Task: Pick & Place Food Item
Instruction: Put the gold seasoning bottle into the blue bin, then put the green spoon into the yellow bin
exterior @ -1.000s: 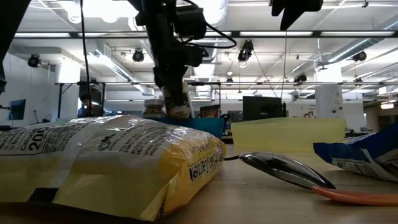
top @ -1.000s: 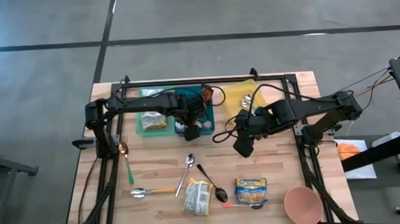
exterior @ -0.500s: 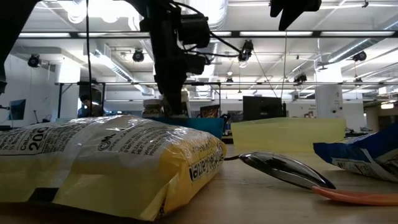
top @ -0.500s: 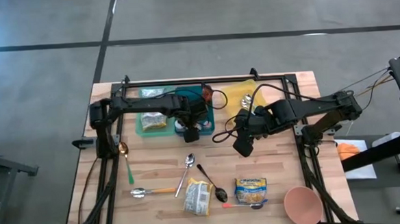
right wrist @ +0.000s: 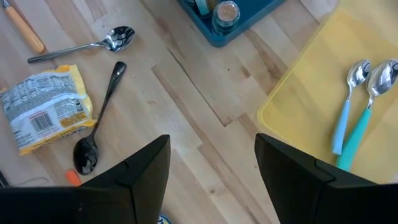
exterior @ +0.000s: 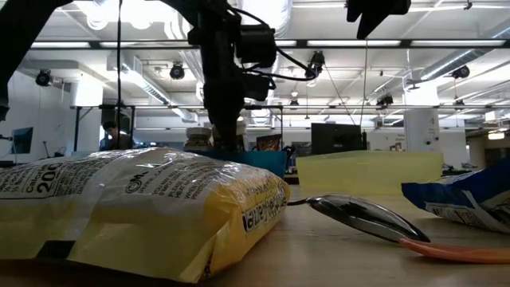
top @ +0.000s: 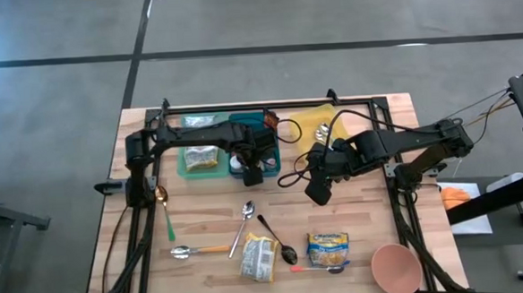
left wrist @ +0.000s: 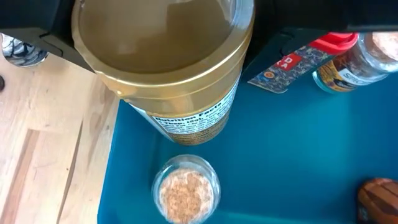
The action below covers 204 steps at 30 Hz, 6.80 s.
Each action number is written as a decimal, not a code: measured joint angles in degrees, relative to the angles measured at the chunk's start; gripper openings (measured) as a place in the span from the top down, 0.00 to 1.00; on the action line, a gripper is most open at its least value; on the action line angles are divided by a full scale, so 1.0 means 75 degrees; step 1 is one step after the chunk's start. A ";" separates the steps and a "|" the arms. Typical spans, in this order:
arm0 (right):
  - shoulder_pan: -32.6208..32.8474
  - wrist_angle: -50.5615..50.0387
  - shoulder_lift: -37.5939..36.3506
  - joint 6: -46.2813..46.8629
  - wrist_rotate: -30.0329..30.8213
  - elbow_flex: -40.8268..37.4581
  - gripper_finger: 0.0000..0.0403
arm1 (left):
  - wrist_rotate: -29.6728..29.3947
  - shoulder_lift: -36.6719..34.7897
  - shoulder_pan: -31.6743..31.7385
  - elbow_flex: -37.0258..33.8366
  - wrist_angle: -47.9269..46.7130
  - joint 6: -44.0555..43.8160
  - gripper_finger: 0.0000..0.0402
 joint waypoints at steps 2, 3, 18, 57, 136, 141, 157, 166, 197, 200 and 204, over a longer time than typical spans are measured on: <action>0.0003 0.0000 0.0000 -0.0068 0.0000 0.0000 0.43 | 0.0027 0.0000 0.0003 0.0000 -0.0028 -0.0003 0.30; 0.0000 0.0000 0.0000 -0.0080 0.0000 0.0000 0.43 | 0.0028 0.0000 0.0003 0.0000 -0.0040 -0.0003 0.30; 0.0000 -0.0006 0.0000 -0.0136 -0.0003 0.0000 0.43 | 0.0017 0.0000 -0.0006 0.0006 -0.0072 -0.0171 0.08; 0.0003 0.0043 0.0002 -0.0381 0.0051 0.0000 0.43 | -0.0577 -0.0425 0.0035 0.2010 -0.2201 -0.0218 0.14; 0.0406 0.3394 -0.4243 -0.0675 0.0975 -0.4215 0.43 | 0.0806 -0.5996 -0.4064 -0.5591 -0.1819 -1.5314 0.14; 0.0437 0.3401 -0.4243 -0.0672 0.0973 -0.4176 0.43 | 0.1245 -0.6204 -0.4149 -0.6179 -0.1781 -1.5391 0.14; 0.0434 0.3404 -0.4240 -0.0650 0.0976 -0.4179 0.43 | 0.1613 -0.6067 -0.4155 -0.7671 0.0358 -1.4953 0.14; 0.0434 0.3401 -0.4240 -0.0675 0.0976 -0.4182 0.43 | 0.1799 -0.6067 -0.4164 -0.7914 0.0261 -1.5013 0.14; 0.0434 0.3404 -0.4237 -0.0734 0.0953 -0.4188 0.43 | 0.1830 -0.6114 -0.4170 -0.8635 0.1741 -1.5248 0.23; 0.0434 0.3404 -0.4237 -0.0730 0.0956 -0.4188 0.43 | 0.1746 -0.6111 -0.4170 -0.8635 0.1825 -1.5417 0.34; 0.0434 0.3407 -0.4237 -0.0721 0.0956 -0.4188 0.43 | 0.1649 -0.6105 -0.4170 -0.8639 0.1881 -1.5909 0.51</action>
